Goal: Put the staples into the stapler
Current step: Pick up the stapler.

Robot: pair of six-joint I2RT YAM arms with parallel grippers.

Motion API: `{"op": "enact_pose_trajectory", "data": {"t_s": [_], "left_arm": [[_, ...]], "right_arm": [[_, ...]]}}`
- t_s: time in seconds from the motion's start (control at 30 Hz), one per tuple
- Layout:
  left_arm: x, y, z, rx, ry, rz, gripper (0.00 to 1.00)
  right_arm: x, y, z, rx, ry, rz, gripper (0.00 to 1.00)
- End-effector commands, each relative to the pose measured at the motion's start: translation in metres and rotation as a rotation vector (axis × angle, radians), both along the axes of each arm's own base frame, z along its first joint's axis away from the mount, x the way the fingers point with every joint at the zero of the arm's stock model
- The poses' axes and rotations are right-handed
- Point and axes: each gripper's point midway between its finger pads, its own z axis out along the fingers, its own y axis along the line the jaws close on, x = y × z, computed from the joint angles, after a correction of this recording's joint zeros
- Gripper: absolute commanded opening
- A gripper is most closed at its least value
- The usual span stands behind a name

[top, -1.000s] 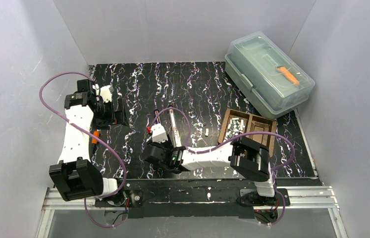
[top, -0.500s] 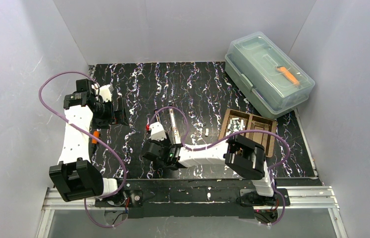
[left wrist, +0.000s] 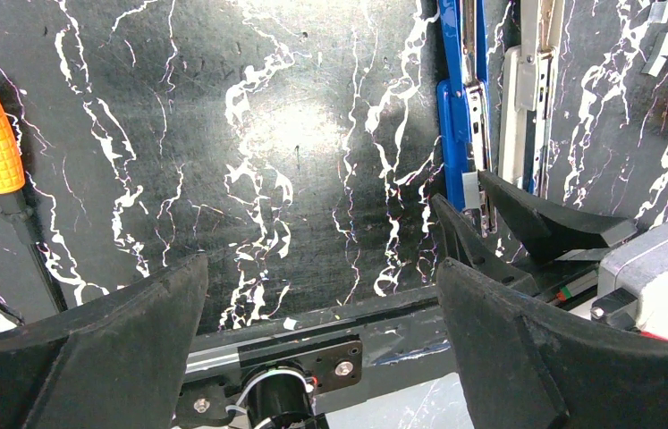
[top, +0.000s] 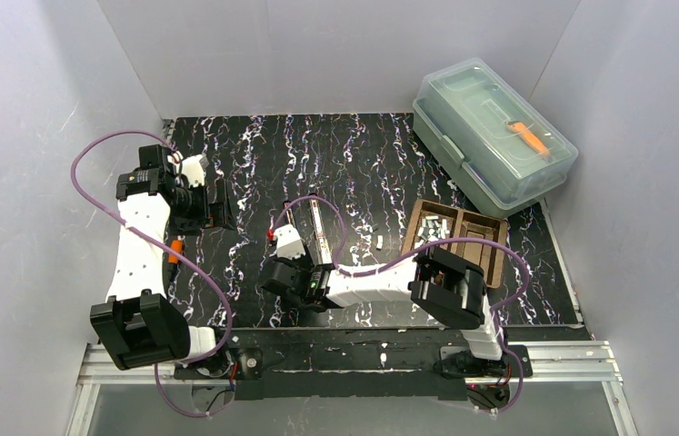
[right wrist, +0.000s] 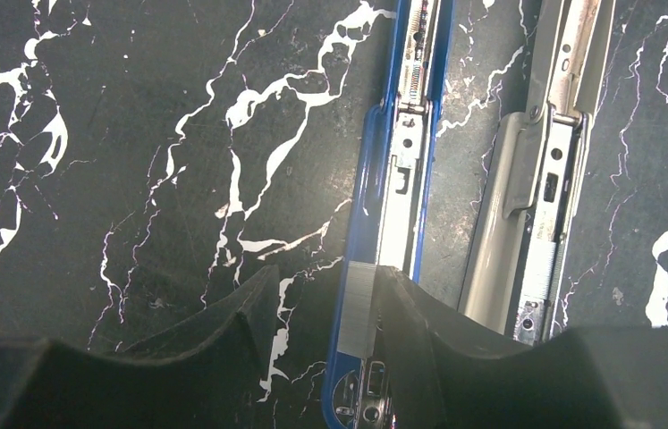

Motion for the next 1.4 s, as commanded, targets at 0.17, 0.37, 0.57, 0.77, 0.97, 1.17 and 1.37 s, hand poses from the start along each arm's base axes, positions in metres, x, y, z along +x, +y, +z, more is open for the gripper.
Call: {"op": "enact_pose_trajectory", "data": {"t_s": [0.17, 0.37, 0.57, 0.77, 0.97, 1.17, 1.37], "left_arm": [[-0.004, -0.002, 0.013, -0.008, -0.037, -0.008, 0.99], [-0.006, -0.002, 0.013, -0.006, -0.039, -0.012, 0.99], [-0.008, -0.003, 0.011, -0.007, -0.034, -0.014, 0.99], [-0.008, -0.003, 0.013, -0.009, -0.038, -0.013, 0.99], [-0.009, -0.003, 0.015, -0.009, -0.045, -0.013, 0.99], [-0.01, -0.003, 0.015, -0.005, -0.047, -0.017, 0.99], [-0.01, -0.004, 0.016, -0.008, -0.049, -0.016, 0.99]], "right_arm": [[0.002, 0.0, -0.004, -0.01, 0.001, -0.034, 0.43], [0.004, -0.002, 0.001, -0.004, -0.012, -0.051, 0.33], [0.006, -0.003, 0.009, 0.013, -0.027, -0.062, 0.24], [0.008, -0.003, 0.02, 0.034, -0.039, -0.066, 0.19], [0.009, -0.001, 0.044, 0.096, -0.051, -0.064, 0.18], [0.009, -0.004, 0.058, 0.144, -0.057, -0.07, 0.17], [0.016, -0.028, 0.068, 0.153, -0.073, -0.125, 0.17]]}}
